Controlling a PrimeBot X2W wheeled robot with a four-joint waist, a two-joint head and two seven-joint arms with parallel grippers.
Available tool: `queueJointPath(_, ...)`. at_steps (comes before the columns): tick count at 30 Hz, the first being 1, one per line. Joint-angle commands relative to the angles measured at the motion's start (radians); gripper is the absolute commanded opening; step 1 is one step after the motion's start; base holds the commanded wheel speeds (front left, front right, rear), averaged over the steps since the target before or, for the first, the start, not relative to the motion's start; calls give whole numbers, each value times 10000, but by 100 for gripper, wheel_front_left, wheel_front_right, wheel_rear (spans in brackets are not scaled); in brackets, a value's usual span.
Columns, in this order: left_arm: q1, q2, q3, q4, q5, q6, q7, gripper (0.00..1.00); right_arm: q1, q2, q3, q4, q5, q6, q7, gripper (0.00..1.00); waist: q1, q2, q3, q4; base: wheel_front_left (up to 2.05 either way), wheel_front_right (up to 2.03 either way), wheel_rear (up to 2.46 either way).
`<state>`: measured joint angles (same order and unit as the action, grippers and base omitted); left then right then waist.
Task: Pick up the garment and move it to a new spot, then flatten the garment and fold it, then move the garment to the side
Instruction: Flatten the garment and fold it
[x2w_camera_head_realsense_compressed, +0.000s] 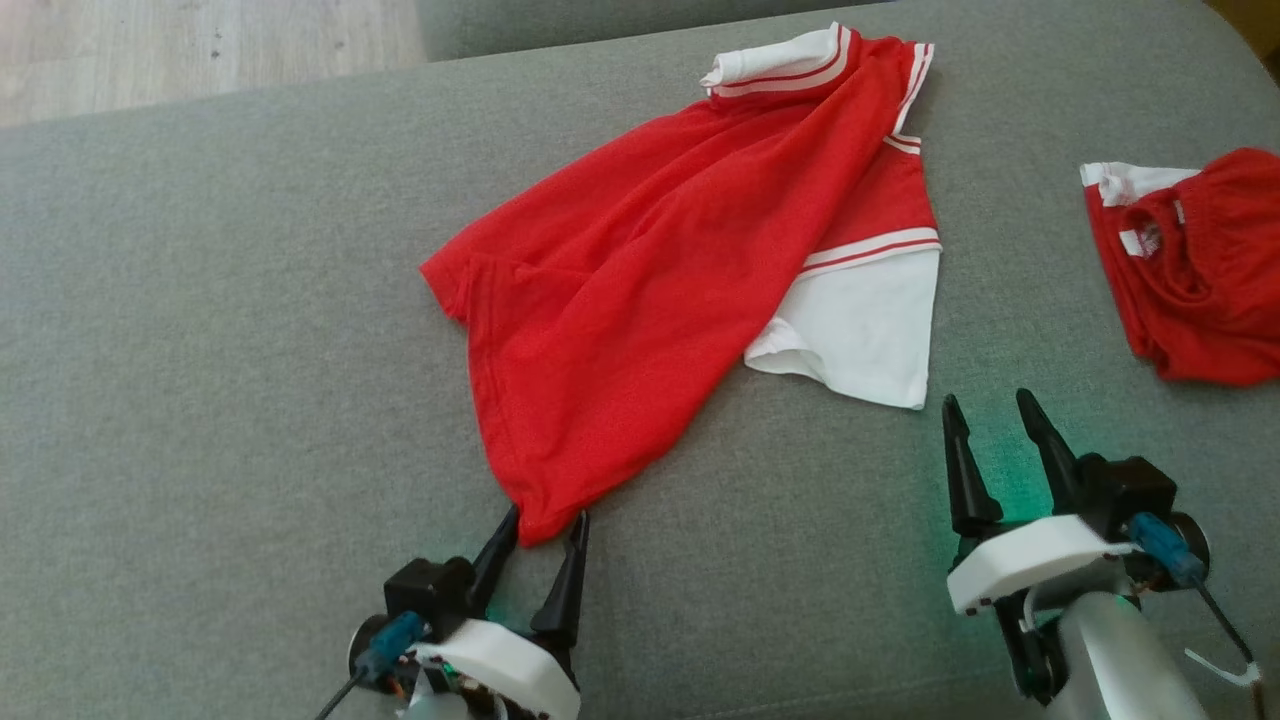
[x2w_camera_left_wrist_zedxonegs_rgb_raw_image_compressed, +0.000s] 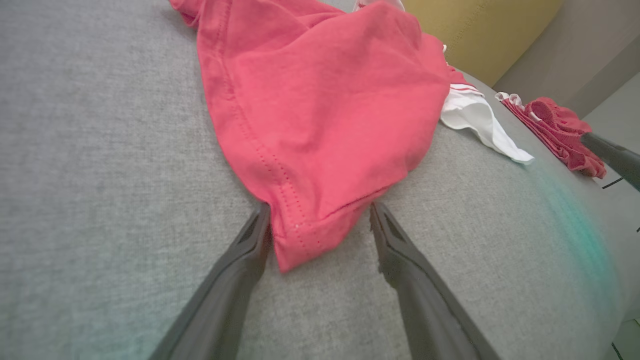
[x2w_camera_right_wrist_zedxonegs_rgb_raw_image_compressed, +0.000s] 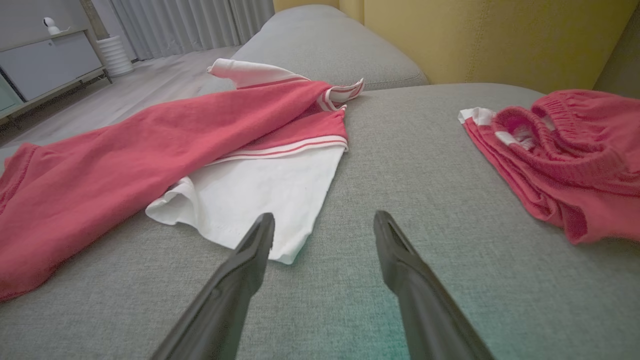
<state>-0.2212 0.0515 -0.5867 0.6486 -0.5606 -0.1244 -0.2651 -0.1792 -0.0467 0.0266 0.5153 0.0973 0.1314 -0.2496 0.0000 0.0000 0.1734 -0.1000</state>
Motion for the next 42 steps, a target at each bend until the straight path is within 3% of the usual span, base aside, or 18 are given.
queueJointPath(1, -205, -13, 106, 48, -92, -61, 33, 100, -333, -36, 283, -300, 76, -7, -122, 100, 0, 0, 12, -27, 0, 0, 0)
queueJointPath(9, -113, -13, 523, 543, 167, -61, 33, 100, -265, -36, 202, -254, 167, -7, -122, 100, 0, 0, -3, -28, 0, 0, 0)
queueJointPath(22, 508, -13, 1046, 849, 455, 496, 33, 100, -146, -36, 216, -34, 302, -7, -122, 100, 0, 0, -435, -2, 0, 0, 0)
queueJointPath(40, -366, -13, 178, 847, -390, -46, 33, 100, -475, -35, 546, -197, 475, -7, -122, 100, 0, 0, -36, -336, 0, 0, 0)
queueJointPath(42, -394, -13, -11, 697, -554, -55, 33, 93, -512, -35, 567, -208, 500, -7, -122, 100, 0, 0, -8, -333, 0, 0, 0)
